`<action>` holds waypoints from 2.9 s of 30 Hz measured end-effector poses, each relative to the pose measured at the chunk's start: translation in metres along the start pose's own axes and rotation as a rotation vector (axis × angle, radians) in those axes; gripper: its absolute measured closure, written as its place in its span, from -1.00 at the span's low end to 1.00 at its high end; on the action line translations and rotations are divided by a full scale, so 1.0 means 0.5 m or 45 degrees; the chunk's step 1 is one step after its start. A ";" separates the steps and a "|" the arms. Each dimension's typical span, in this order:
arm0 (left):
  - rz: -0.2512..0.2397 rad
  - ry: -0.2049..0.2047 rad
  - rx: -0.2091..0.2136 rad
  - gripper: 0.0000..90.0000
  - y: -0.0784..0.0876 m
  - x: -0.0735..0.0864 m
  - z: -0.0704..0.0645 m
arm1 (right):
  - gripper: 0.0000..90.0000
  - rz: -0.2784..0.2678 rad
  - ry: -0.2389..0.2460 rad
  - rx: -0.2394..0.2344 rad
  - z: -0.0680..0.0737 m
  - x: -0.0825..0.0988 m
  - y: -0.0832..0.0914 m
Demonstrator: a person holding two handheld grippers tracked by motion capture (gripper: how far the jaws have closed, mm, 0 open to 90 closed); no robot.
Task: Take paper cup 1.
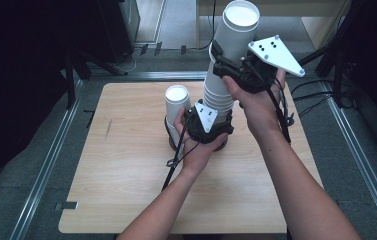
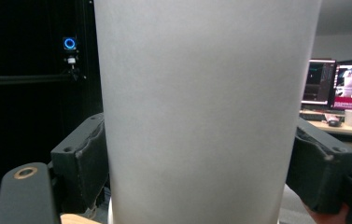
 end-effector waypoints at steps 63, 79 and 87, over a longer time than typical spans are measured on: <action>0.019 0.011 0.221 -1.00 0.126 -0.002 0.008 | -0.59 0.110 -0.026 0.171 -0.134 0.173 0.227; 0.073 0.066 0.208 -1.00 0.206 0.056 0.060 | -0.59 0.198 0.070 0.162 -0.098 0.295 0.266; 0.126 0.086 0.212 -1.00 0.237 0.109 0.072 | -0.58 0.274 0.128 0.135 -0.057 0.364 0.269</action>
Point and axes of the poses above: each handheld gripper's, and its own axes: y roughly backward along the jaws, x roughly out of its underside, z roughly to its left, the point moved 7 cm from there along -y, roughly forward along the jaws, and after that the axes turned 3 degrees about -x, right-handed, at the moved point
